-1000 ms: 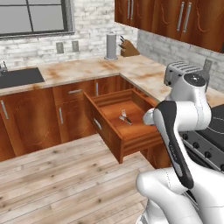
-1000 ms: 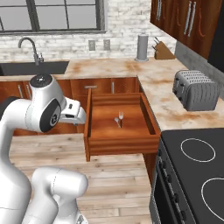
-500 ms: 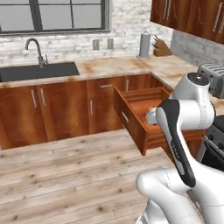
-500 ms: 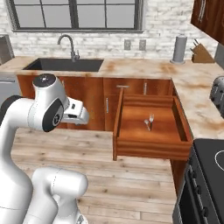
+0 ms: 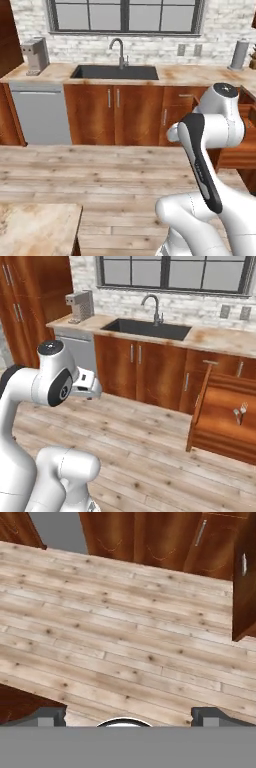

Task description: Organize the utensils by type. Pick up the wooden spoons from the counter and place them in the open cabinet. Then pick up the metallic utensils from the counter and place them in the open drawer.

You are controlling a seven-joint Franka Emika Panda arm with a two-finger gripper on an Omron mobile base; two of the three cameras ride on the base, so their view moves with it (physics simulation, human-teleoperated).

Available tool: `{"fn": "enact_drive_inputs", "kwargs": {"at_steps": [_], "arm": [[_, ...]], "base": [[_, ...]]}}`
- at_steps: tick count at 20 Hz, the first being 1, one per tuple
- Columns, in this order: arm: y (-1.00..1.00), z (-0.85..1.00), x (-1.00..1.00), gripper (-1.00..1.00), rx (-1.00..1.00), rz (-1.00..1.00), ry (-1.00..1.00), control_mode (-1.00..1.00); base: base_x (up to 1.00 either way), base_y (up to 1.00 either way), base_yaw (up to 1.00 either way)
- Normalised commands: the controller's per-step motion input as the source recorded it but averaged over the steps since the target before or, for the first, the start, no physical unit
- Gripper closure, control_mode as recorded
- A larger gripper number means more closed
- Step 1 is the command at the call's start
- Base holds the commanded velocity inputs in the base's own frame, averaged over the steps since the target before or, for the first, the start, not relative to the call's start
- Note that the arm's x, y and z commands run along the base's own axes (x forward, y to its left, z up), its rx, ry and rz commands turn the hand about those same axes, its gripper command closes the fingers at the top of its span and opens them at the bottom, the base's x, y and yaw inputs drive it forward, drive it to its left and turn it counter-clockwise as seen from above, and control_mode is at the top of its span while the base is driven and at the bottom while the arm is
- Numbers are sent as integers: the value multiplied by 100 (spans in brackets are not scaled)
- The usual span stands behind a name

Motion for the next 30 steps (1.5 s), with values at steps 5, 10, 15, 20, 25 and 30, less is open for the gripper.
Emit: {"fn": "enact_drive_inputs", "kwargs": {"at_steps": [5,10,15,20,25,30], "arm": [[0,0,0,-100,0,0,0,100],[0,0,0,-100,0,0,0,100],[0,0,0,-100,0,0,0,100],[0,0,0,-100,0,0,0,100],[0,0,0,-100,0,0,0,100],[0,0,0,-100,0,0,0,100]], "base": [[-58,32,43],[-68,14,33],[-47,19,35],[-35,18,38],[-29,21,43],[-30,21,38]]}}
